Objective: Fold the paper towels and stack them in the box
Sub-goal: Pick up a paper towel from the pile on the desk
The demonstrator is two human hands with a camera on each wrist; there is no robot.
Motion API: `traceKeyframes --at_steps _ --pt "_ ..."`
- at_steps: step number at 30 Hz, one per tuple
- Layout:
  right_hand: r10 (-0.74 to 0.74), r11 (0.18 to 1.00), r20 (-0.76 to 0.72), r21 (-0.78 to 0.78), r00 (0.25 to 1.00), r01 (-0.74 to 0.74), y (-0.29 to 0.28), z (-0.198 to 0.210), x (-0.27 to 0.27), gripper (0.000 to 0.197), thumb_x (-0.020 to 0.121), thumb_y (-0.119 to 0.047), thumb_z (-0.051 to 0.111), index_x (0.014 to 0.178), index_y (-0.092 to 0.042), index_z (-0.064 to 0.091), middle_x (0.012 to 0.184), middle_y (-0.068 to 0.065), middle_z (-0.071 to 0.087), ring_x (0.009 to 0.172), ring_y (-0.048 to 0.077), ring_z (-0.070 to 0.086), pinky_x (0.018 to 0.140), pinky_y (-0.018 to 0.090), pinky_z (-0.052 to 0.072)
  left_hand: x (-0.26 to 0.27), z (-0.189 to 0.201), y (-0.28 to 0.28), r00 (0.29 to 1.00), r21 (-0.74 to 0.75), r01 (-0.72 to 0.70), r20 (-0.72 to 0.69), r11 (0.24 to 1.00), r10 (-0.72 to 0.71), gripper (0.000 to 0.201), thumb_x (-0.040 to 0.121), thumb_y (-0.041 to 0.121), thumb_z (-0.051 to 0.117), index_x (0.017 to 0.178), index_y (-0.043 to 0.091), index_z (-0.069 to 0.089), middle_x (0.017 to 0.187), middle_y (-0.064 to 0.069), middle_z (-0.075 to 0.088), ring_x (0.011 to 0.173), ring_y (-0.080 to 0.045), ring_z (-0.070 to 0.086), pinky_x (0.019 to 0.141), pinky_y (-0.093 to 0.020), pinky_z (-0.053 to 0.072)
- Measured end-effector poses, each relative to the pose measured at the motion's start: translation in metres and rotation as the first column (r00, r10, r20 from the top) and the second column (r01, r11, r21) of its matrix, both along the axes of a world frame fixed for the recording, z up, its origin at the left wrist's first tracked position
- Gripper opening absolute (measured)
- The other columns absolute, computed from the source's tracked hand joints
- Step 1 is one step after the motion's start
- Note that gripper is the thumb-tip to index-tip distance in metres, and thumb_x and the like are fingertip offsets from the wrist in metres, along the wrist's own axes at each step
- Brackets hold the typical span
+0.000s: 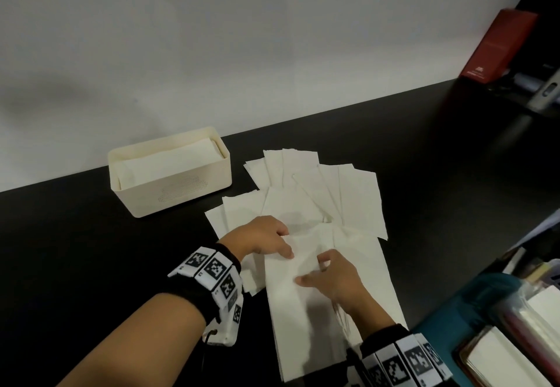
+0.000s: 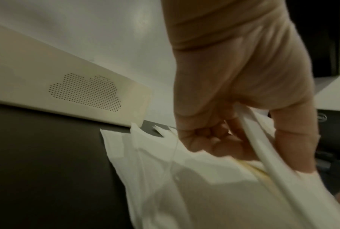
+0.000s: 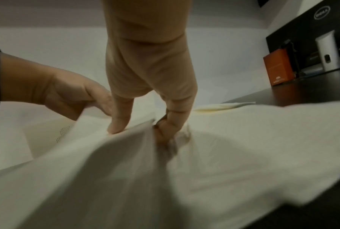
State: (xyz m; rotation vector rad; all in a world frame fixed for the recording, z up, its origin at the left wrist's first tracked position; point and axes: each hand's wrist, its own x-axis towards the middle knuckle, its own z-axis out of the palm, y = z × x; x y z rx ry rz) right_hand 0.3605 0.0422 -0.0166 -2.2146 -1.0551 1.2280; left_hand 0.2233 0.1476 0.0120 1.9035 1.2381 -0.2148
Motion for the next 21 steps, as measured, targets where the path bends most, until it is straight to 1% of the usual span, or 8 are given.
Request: traceKeyframes --at_steps 2,3,5,8,12,16,19,21 --pt "-0.03 0.999 -0.06 -0.02 0.998 0.029 0.0 0.003 0.002 0.072 0.064 -0.033 0.085 0.121 -0.015 0.045 0.098 -0.002 0.059 0.091 0.015 0.059 0.078 0.025 0.05 -0.009 0.007 0.002 0.998 -0.044 -0.011 0.057 0.999 0.014 0.017 0.078 0.025 0.071 0.089 0.017 0.062 0.089 0.003 0.059 0.083 -0.014 0.053 0.068 -0.022 0.041" --pt "-0.036 0.999 -0.088 -0.037 0.995 0.033 0.001 0.006 0.002 0.073 0.063 -0.034 0.085 0.122 -0.016 0.045 0.096 -0.002 0.059 0.084 0.014 0.059 0.072 0.026 0.052 -0.013 0.01 0.003 0.997 -0.061 -0.013 0.074 0.998 0.017 0.016 0.078 0.023 0.071 0.089 0.017 0.062 0.089 0.003 0.059 0.083 -0.014 0.054 0.069 -0.022 0.041" --pt "-0.023 0.997 -0.132 -0.076 0.991 0.013 0.001 0.009 0.003 0.069 0.064 -0.034 0.085 0.12 -0.018 0.047 0.09 -0.004 0.058 0.074 0.013 0.056 0.06 0.024 0.051 -0.021 0.014 0.005 0.996 -0.084 -0.012 0.084 0.996 0.019 0.015 0.079 0.019 0.07 0.091 0.016 0.061 0.088 0.004 0.059 0.082 -0.014 0.055 0.068 -0.021 0.042" --pt "-0.007 0.997 -0.146 -0.083 0.989 -0.005 0.003 0.01 0.006 0.061 0.065 -0.034 0.084 0.114 -0.018 0.051 0.09 -0.004 0.058 0.073 0.012 0.055 0.057 0.023 0.048 -0.031 0.017 0.007 0.992 -0.118 -0.057 0.103 0.991 0.069 0.019 0.08 0.015 0.07 0.097 0.016 0.06 0.091 0.003 0.06 0.078 -0.013 0.057 0.062 -0.018 0.046" --pt "-0.05 0.999 -0.126 -0.016 0.991 0.049 0.007 0.013 0.01 0.045 0.067 -0.034 0.083 0.101 -0.015 0.06 0.089 0.002 0.062 0.064 0.013 0.055 0.052 0.023 0.045 -0.042 0.017 0.007 0.963 -0.209 -0.167 0.174 0.964 0.204 0.03 0.082 0.009 0.069 0.111 0.012 0.061 0.103 -0.003 0.063 0.087 -0.018 0.062 0.069 -0.021 0.051" --pt "-0.008 0.997 -0.131 0.073 0.991 0.018 0.014 0.022 0.011 0.039 0.071 -0.031 0.08 0.101 -0.019 0.059 0.1 0.006 0.064 0.072 0.014 0.058 0.055 0.021 0.047 -0.047 0.02 0.008 0.928 -0.277 -0.181 0.27 0.944 0.258 0.023 0.082 0.004 0.066 0.101 0.015 0.065 0.102 -0.004 0.067 0.091 -0.019 0.064 0.077 -0.024 0.052" --pt "0.079 0.99 -0.243 0.13 0.967 -0.048 0.019 0.03 0.006 0.052 0.069 -0.031 0.082 0.112 -0.021 0.056 0.101 0.004 0.066 0.082 0.013 0.061 0.062 0.022 0.048 -0.051 0.034 0.011 0.894 -0.32 -0.183 0.34 0.93 0.293 0.019 0.08 0.0 0.065 0.093 0.015 0.068 0.095 -0.002 0.069 0.088 -0.019 0.065 0.084 -0.028 0.052" --pt "0.131 0.984 -0.289 0.154 0.948 -0.089 0.022 0.035 0.001 0.061 0.066 -0.03 0.084 0.118 -0.024 0.054 0.104 0.0 0.065 0.087 0.012 0.061 0.067 0.022 0.047 -0.055 0.044 0.014 0.875 -0.344 -0.162 0.384 0.925 0.296 0.019 0.07 0.005 0.07 0.087 0.014 0.069 0.088 -0.003 0.071 0.085 -0.02 0.066 0.084 -0.031 0.052"
